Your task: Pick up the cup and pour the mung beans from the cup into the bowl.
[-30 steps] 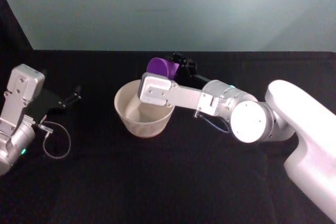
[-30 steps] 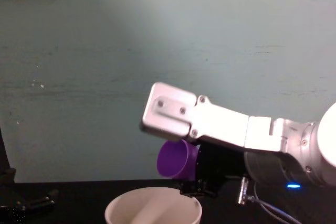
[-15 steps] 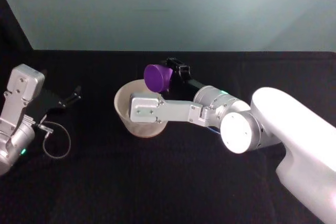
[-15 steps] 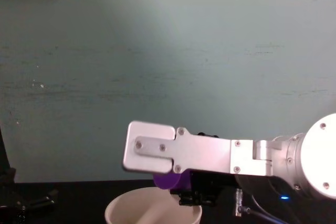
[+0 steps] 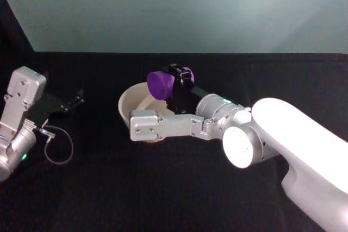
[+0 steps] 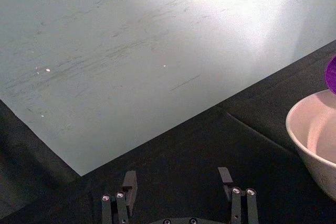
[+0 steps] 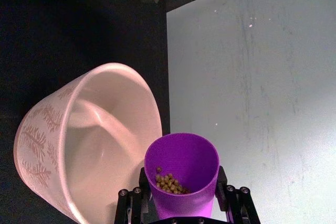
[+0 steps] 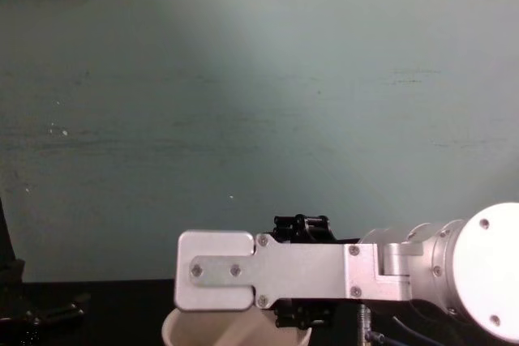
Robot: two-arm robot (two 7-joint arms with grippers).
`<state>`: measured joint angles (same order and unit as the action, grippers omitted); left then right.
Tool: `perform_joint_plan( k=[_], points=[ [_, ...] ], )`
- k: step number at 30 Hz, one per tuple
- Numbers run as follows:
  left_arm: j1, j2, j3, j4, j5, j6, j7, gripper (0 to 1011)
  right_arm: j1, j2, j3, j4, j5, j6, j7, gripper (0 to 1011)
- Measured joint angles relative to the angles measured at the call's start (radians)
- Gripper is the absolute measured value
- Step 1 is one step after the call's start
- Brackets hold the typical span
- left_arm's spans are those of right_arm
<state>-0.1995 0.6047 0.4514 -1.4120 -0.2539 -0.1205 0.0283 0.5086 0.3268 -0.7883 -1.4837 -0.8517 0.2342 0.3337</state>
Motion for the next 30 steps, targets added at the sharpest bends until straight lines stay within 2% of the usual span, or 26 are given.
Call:
perform_joint_plan(
  k=[30],
  points=[
    [0.000,0.000,0.000,0.000,0.000,0.000,0.000,1000,-0.005,-0.009,-0.030,-0.018,-0.205,0.008,0.026,723]
  ],
)
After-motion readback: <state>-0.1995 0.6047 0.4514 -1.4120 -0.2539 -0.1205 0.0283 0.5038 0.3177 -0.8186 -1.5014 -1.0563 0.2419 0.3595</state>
